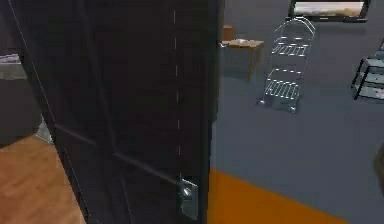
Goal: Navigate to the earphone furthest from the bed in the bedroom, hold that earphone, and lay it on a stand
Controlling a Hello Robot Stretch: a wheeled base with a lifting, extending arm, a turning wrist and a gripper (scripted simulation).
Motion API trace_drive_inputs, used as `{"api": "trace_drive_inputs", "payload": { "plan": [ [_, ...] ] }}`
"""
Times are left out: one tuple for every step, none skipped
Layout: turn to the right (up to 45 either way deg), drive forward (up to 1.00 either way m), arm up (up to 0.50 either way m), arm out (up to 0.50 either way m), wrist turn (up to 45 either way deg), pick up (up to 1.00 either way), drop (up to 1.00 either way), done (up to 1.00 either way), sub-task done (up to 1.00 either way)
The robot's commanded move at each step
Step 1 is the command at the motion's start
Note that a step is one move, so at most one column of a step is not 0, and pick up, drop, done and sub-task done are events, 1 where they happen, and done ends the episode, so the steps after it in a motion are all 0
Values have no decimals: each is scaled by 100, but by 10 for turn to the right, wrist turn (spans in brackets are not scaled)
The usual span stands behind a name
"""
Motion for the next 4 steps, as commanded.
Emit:
{"api": "trace_drive_inputs", "payload": {
  "plan": [
    [-450, 0, 0, 0, 0, 0, 0, 0, 0],
    [-450, 0, 0, 0, 0, 0, 0, 0, 0],
    [-450, 0, 0, 0, 0, 0, 0, 0, 0],
    [-150, 0, 0, 0, 0, 0, 0, 0, 0]
  ]
}}
